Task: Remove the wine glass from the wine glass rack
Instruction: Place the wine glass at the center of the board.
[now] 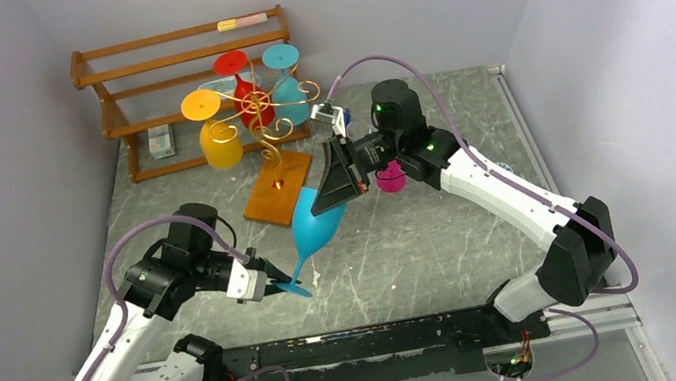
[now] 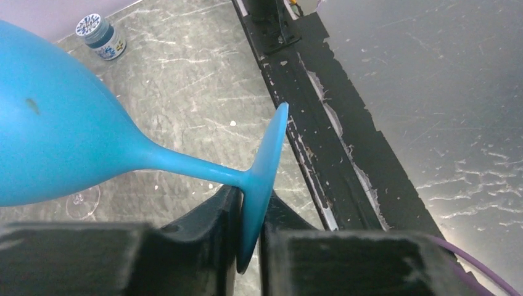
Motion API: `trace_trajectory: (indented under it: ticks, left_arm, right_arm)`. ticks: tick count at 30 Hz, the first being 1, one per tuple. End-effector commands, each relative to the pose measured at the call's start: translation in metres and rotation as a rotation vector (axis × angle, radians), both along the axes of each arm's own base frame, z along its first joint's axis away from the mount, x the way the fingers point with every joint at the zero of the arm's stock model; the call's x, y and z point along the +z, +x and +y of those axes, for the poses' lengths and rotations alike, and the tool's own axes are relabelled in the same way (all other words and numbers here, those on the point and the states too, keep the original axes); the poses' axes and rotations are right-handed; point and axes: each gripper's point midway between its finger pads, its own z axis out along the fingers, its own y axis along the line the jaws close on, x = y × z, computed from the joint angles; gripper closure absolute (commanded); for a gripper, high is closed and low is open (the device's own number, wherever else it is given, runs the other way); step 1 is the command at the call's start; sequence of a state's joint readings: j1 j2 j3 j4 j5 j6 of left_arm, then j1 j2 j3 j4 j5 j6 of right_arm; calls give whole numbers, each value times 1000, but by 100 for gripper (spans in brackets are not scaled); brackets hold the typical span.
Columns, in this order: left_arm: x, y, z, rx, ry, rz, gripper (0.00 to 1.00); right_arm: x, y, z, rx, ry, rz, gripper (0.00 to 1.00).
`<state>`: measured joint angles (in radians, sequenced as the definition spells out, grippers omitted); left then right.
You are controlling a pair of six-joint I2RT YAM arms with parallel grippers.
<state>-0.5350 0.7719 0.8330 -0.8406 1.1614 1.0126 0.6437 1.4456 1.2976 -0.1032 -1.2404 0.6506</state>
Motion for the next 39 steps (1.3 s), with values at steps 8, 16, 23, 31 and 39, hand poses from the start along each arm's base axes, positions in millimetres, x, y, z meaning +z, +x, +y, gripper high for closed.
trace_trajectory:
  ticks: [8,16,23,31,39]
  left_arm:
    - [4,7,-1,50,-26,-35,15]
    - [6,8,-1,57,-24,-32,3]
    - [19,32,-2,241,-58,-20,3]
    - [43,63,12,526,-162,-44,3]
    - [44,84,16,708,-173,131,3]
  right_arm:
    - [-9,12,5,-86,-7,-46,100]
    - [-12,18,5,-127,-28,-73,100]
    - [-31,50,1,-339,-144,-157,100]
    - [-60,111,-37,-773,-365,-237,100]
    - [-72,127,-75,-964,-474,-326,100]
